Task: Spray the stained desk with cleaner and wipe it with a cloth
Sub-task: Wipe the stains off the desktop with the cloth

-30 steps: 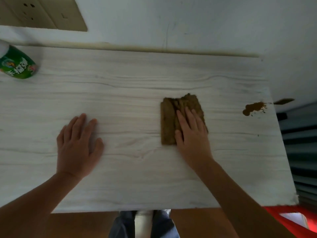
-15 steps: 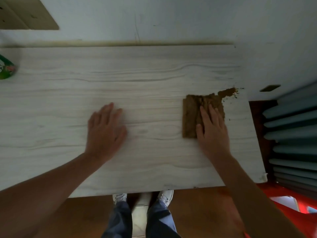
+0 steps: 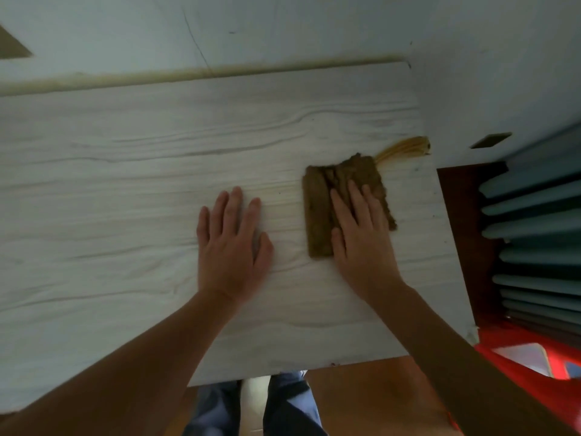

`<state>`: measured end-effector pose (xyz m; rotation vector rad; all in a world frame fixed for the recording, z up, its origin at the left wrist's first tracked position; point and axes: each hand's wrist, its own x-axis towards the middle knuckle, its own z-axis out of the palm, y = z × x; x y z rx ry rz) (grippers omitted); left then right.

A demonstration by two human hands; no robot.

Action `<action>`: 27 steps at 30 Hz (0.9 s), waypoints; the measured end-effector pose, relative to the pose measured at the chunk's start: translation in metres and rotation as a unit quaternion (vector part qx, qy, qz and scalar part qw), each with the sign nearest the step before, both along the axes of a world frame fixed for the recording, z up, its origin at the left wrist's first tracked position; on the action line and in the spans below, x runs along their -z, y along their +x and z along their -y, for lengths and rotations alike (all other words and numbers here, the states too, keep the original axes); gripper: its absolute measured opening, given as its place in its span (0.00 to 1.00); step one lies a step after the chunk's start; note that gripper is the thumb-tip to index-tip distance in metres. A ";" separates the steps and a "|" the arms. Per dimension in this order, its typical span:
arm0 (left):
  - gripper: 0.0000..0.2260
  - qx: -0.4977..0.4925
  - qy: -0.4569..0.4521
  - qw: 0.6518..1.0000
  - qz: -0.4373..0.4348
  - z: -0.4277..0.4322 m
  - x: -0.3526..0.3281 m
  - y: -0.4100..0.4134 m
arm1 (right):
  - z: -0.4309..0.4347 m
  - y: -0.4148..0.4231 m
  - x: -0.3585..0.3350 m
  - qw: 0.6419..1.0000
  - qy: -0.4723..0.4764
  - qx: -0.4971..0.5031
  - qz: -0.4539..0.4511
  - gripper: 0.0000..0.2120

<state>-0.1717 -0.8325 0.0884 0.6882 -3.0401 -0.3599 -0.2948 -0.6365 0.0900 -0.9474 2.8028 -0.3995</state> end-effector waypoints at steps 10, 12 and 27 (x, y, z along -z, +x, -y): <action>0.28 -0.005 -0.014 1.000 -0.021 0.000 0.002 -0.001 | -0.051 -0.020 -0.007 0.997 0.029 0.067 0.033 0.28; 0.29 -0.003 -0.018 1.000 -0.025 0.000 0.002 -0.001 | -0.044 -0.045 -0.007 0.994 0.022 0.101 0.027 0.28; 0.28 0.001 -0.028 1.000 -0.012 0.002 0.004 0.000 | 0.144 -0.052 0.000 0.996 -0.017 -0.089 0.019 0.27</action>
